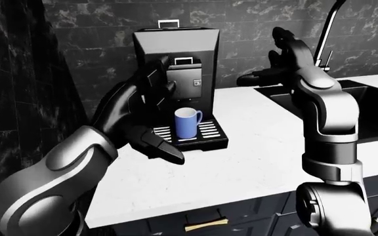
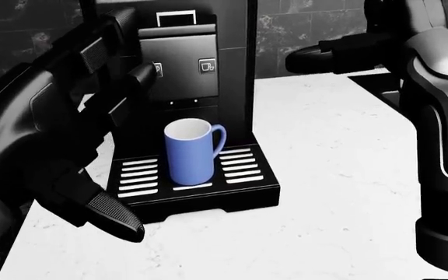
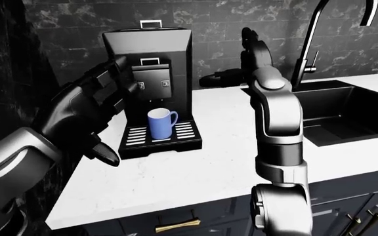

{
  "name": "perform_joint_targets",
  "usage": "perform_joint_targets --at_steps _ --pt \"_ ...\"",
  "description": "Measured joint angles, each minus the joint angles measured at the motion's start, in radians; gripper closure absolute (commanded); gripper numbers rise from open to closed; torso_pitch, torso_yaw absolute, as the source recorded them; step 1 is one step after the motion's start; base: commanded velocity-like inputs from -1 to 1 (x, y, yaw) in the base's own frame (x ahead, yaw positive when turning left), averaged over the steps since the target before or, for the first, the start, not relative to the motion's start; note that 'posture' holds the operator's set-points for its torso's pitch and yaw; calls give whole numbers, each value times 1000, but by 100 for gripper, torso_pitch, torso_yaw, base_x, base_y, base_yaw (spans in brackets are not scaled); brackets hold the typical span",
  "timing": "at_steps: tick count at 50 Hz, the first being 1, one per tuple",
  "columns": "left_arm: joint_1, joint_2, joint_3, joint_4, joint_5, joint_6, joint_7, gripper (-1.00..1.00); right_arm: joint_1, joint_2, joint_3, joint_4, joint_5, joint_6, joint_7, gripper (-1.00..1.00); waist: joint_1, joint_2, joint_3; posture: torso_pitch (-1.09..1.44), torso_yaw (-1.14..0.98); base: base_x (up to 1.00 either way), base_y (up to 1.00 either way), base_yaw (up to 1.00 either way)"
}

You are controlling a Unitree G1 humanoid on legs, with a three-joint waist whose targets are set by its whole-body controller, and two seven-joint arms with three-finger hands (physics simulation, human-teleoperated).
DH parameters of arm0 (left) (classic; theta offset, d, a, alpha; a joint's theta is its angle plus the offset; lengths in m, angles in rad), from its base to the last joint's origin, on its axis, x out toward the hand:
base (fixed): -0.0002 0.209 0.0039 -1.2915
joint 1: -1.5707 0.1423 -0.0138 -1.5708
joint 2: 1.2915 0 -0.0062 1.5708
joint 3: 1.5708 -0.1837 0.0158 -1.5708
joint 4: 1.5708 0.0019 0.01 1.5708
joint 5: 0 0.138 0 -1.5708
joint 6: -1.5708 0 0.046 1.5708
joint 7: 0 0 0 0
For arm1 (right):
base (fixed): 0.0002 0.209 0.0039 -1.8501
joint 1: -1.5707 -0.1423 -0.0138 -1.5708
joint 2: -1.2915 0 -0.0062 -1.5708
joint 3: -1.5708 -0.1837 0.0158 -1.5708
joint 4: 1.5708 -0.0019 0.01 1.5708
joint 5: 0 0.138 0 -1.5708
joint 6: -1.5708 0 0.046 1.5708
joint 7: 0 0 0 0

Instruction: Press the button on the coffee machine to serve coffee.

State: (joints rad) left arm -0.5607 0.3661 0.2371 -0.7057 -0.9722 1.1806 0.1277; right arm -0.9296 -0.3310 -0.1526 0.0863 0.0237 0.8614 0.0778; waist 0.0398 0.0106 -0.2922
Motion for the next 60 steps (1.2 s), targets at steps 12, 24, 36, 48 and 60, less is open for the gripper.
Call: perform_joint_targets --at_steps 12,24,36,48,60 --pt "-5 -7 -10 6 9 0 -8 -100 -9 -2 1 16 3 1 0 -100 -1 1 1 -42 0 0 0 0" --pt "-3 -19 -22 17 33 -5 -22 -100 -18 -1 1 12 4 7 -1 -100 -1 -1 0 -42 0 0 0 0" --pt "6 -41 -46 48 120 -26 -83 -100 -1 1 -2 -3 10 7 -5 -100 -1 -3 0 -42 0 0 0 0" --pt "7 -64 -51 75 215 -38 -151 -100 11 0 -6 -13 14 8 -8 -100 0 -6 -1 -42 0 0 0 0" --pt "-5 -71 -54 103 269 -51 -198 -100 5 12 4 5 16 -7 -12 -100 -2 -7 -2 -42 0 0 0 0"
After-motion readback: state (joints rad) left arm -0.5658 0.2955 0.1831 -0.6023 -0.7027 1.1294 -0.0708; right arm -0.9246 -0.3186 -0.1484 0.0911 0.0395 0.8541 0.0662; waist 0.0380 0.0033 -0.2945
